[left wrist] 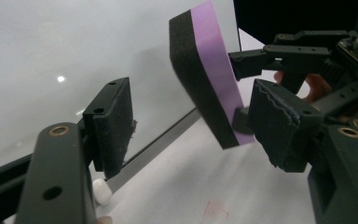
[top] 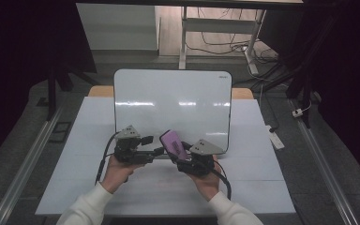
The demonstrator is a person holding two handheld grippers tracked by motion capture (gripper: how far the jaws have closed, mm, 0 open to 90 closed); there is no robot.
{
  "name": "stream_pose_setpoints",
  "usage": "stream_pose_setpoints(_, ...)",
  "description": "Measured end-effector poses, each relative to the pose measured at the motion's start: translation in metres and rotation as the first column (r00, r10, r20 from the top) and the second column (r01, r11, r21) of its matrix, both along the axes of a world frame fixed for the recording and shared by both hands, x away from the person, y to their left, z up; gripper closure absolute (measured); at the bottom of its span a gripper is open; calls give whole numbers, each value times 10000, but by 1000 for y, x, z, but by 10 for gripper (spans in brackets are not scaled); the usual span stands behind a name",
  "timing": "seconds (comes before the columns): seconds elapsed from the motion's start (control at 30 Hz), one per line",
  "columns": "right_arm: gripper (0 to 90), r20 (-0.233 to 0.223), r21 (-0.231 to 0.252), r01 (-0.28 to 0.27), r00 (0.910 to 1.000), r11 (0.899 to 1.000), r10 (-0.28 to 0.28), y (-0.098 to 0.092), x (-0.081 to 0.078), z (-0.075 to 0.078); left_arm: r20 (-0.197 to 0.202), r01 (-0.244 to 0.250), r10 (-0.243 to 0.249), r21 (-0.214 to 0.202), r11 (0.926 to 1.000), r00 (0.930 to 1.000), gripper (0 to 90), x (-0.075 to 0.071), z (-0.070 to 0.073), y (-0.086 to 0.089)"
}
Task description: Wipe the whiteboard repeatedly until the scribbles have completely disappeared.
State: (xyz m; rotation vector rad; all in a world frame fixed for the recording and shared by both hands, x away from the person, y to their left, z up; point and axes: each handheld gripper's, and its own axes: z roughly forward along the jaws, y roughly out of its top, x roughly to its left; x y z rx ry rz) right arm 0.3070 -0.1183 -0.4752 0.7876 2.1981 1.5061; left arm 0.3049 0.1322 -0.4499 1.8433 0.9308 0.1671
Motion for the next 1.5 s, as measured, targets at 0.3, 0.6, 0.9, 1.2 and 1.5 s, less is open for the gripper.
stream_pose_setpoints(0.3, 408, 459, 22, -60, 9989, 10000, 59, 8, -7, -4, -305, 353, -374, -660, 9972, 9988, 465, 7, -3, -3)
stream_pose_setpoints(0.6, 409, 1458, 29, 280, 9889, 9996, -281, 13, -17, -3, -510, 759, -824, -1193, 9899, 9953, 558, 7, -2, -1)
stream_pose_setpoints(0.9, 405, 1142, 221, 173, 9933, 9996, -197, 13, -14, -6, -382, 741, -781, -980, 9924, 9962, 620, 4, -1, -4)
stream_pose_setpoints(1.2, 336, 483, 403, -364, 9982, 9985, 345, 12, -9, -9, 113, 350, -344, -631, 9974, 9993, 636, 0, 6, 4)
stream_pose_setpoints(1.5, 302, 618, 491, -313, 9977, 9983, 283, -6, -12, -4, 656, -40, 34, 94, 9999, 9978, 638, -12, 16, 26)
